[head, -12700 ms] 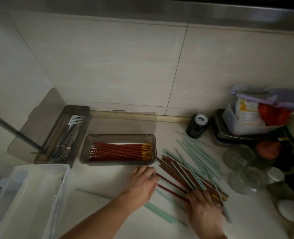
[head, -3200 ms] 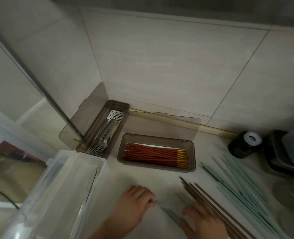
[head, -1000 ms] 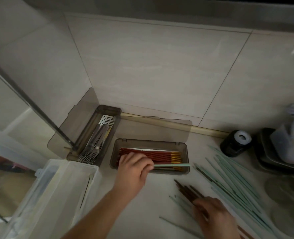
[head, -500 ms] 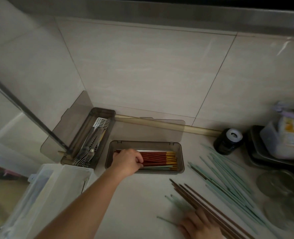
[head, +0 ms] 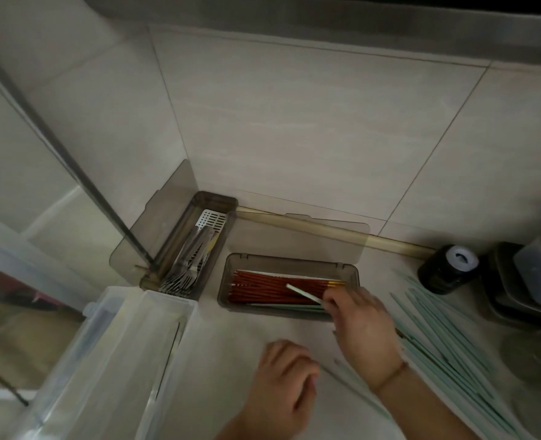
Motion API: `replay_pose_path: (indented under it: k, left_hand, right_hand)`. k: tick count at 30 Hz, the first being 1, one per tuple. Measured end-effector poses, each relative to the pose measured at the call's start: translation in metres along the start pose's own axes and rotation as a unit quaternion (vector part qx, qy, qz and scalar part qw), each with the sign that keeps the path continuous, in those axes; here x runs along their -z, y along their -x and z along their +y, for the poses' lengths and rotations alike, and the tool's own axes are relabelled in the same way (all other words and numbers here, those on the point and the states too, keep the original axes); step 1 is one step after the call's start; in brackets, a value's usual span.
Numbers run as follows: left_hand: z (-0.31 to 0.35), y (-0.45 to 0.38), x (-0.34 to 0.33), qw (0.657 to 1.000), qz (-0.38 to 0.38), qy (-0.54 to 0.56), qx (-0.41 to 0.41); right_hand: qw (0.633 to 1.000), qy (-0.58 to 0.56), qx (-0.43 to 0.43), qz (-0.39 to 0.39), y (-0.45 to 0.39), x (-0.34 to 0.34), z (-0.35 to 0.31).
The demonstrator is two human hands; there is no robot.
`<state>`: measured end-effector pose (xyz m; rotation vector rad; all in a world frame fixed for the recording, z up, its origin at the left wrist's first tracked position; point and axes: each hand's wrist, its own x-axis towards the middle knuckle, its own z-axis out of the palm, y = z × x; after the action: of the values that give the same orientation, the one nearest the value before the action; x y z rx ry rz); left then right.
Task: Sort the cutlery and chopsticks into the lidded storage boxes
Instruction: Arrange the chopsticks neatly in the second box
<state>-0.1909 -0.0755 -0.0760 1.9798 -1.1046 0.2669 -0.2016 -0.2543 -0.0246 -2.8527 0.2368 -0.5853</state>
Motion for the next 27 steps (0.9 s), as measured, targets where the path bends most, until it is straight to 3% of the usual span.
replay_pose_path:
  k: [2,4,6,8,11,14,20,23,27]
  left_hand:
    - [0.007,0.003,-0.013,0.991,-0.104,-0.054,-0.061]
    - [0.017,-0.001,-0.022,0.974,-0.203,-0.086,-0.061]
    - [0.022,-0.005,-0.030,0.969,-0.235,-0.071,-0.026]
    - [0.025,-0.008,-0.034,0.961,-0.263,-0.084,-0.007]
    - [0.023,-0.011,-0.035,0.954,-0.269,-0.133,-0.010]
    - [0.020,-0.010,-0.036,0.953,-0.258,-0.154,-0.032]
    - [-0.004,-0.017,-0.014,0.989,-0.093,-0.101,-0.061]
    - [-0.026,-0.039,0.013,0.992,-0.055,-0.113,-0.008]
    - [-0.055,-0.082,0.030,0.973,-0.095,-0.167,0.124]
  right_hand:
    - [0.996,-0.011,0.025,-0.083,-0.036,-0.015,-0.006]
    - [0.977,-0.042,0.025,-0.209,-0.055,-0.035,-0.006]
    - [0.947,-0.069,0.008,-0.312,-0.062,-0.050,-0.003]
    - [0.934,-0.117,-0.008,-0.336,-0.063,-0.054,0.001]
    - [0.929,-0.172,-0.020,-0.326,-0.061,-0.052,0.007]
    - [0.948,-0.161,0.003,-0.276,-0.056,-0.044,0.016]
    - [0.979,-0.177,-0.098,-0.024,-0.006,0.004,0.063]
    - [0.989,-0.084,-0.119,0.034,0.048,0.013,0.076]
    - [0.999,0.006,-0.031,0.010,0.115,-0.001,0.066]
